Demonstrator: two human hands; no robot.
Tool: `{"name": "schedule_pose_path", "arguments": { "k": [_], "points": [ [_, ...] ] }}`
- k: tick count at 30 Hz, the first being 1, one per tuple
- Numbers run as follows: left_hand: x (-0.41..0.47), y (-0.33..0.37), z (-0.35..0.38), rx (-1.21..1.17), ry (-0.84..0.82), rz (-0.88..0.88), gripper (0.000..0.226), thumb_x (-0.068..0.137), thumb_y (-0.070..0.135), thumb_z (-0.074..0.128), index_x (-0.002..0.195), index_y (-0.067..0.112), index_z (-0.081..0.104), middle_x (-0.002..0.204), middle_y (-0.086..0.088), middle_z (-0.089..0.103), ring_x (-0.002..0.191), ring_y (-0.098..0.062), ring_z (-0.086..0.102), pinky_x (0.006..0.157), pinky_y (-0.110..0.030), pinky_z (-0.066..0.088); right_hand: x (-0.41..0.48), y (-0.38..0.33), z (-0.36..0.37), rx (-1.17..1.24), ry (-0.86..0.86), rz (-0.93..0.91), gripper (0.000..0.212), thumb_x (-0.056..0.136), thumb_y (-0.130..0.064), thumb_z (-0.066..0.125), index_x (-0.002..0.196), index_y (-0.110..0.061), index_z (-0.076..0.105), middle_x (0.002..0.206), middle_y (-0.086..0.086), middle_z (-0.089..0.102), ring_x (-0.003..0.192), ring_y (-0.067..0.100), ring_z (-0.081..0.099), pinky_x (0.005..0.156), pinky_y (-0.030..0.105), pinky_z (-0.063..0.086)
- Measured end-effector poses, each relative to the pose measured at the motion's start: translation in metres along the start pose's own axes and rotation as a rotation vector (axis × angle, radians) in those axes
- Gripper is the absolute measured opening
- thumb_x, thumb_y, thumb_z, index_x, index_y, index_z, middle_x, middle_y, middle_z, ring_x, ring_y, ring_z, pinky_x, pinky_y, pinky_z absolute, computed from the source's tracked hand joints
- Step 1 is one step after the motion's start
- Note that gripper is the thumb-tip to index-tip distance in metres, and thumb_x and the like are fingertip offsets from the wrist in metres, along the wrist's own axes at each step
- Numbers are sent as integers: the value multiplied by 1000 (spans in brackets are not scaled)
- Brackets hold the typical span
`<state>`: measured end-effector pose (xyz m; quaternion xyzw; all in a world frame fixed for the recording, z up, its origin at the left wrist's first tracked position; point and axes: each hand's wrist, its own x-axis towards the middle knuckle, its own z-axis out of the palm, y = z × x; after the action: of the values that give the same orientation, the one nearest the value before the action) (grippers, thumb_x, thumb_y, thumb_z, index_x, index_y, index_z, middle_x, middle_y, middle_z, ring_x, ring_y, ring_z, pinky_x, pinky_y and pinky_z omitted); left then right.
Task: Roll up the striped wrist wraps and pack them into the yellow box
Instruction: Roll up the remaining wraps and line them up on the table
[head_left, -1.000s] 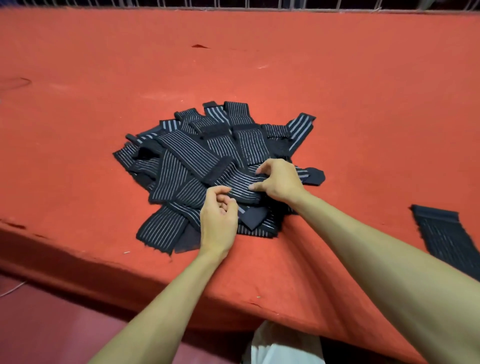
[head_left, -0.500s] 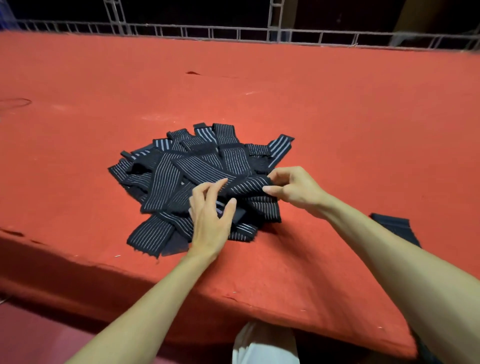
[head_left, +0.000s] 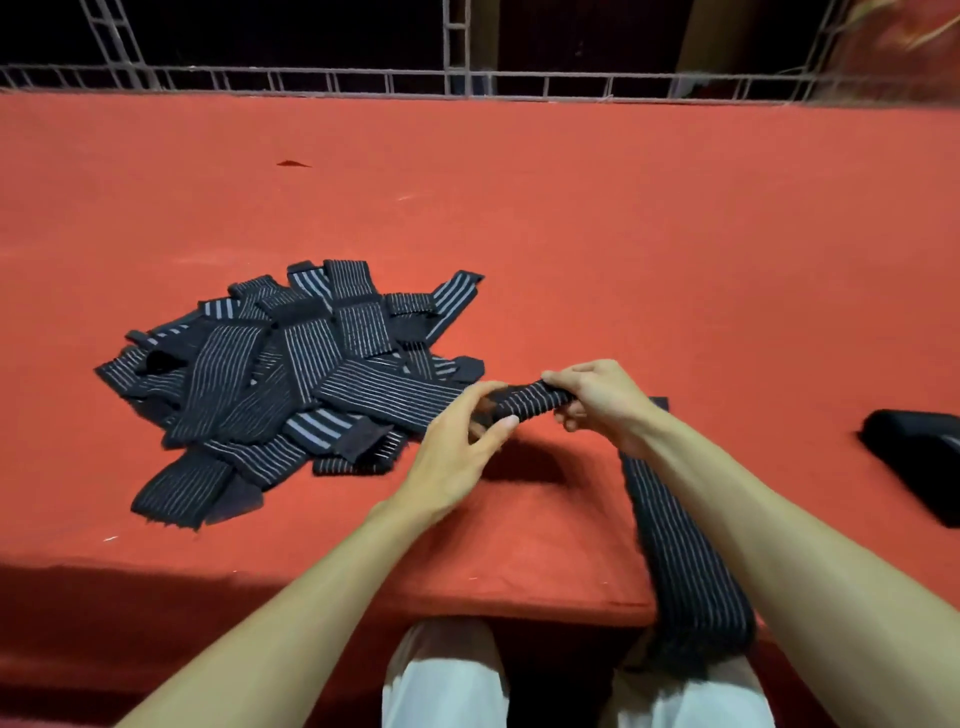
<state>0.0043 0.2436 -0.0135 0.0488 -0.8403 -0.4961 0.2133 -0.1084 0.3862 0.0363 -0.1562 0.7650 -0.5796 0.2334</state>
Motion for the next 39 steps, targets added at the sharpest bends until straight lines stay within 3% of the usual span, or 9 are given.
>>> {"name": "schedule_pose_path", "arguments": {
  "k": [6, 9, 11, 13, 16, 24, 27, 32, 39],
  "points": [
    [2, -25, 51, -15, 12, -139, 11, 96, 24, 57, 86, 24, 61, 70, 9, 59, 60, -8, 54, 68, -31, 47, -1, 55, -17, -7, 35, 85, 34, 99, -39, 51, 85, -9, 57, 64, 6, 58, 54, 19, 63, 45, 23, 46],
    [11, -29, 59, 7, -4, -293, 21, 99, 22, 49, 81, 18, 59, 67, 7, 55, 67, -16, 52, 69, -33, 41, 9, 76, -27, -233, 135, -154, 21, 90, -40, 64, 99, -21, 64, 85, 1, 67, 73, 17, 65, 61, 28, 52],
    [21, -31, 58, 21, -17, -348, 21, 98, 23, 49, 83, 16, 61, 64, 6, 54, 64, -17, 50, 68, -35, 40, 13, 82, -31, -295, 45, -312, 20, 85, -30, 73, 104, -23, 68, 93, -5, 68, 82, 9, 64, 72, 19, 51],
    [29, -34, 55, 46, -16, -346, 17, 97, 23, 53, 84, 17, 63, 57, 9, 52, 56, -12, 48, 65, -31, 38, 15, 85, -28, -305, -57, -343, 22, 81, -22, 77, 102, -24, 69, 93, -10, 69, 81, 2, 62, 72, 14, 48],
    [30, -38, 54, 42, 43, -309, 9, 92, 19, 61, 84, 23, 60, 48, 9, 52, 43, -8, 49, 58, -28, 40, 20, 97, -21, -385, 38, -361, 20, 78, -25, 80, 95, -33, 73, 89, -13, 70, 80, 1, 59, 75, 15, 43],
    [28, -37, 56, 26, 165, -288, 8, 89, 14, 67, 81, 17, 64, 61, 1, 61, 31, -5, 48, 43, -15, 39, 16, 101, -16, -516, 78, -451, 40, 73, -34, 83, 111, -29, 72, 98, -10, 53, 83, 1, 52, 73, 7, 40],
    [28, -37, 56, -20, 163, -312, 8, 88, 15, 68, 83, 17, 63, 60, 1, 60, 33, -8, 48, 42, -19, 40, 15, 104, -16, -557, 110, -522, 30, 76, -29, 81, 105, -26, 74, 96, -9, 57, 84, 6, 55, 73, 11, 42],
    [21, -37, 49, -166, 82, -274, 20, 86, 29, 71, 99, 15, 63, 63, 8, 60, 44, -10, 52, 54, -21, 45, 21, 105, -19, -422, 185, -429, 20, 73, -32, 83, 91, -27, 79, 90, -10, 64, 79, 2, 57, 73, 12, 40],
    [17, -38, 53, -117, 74, -229, 40, 78, 5, 77, 103, 26, 54, 63, 7, 56, 49, -10, 44, 55, -25, 39, 20, 98, -21, -96, 113, -157, 5, 77, -18, 80, 73, -16, 78, 91, -5, 66, 76, 9, 63, 64, 26, 55]
  ]
}}
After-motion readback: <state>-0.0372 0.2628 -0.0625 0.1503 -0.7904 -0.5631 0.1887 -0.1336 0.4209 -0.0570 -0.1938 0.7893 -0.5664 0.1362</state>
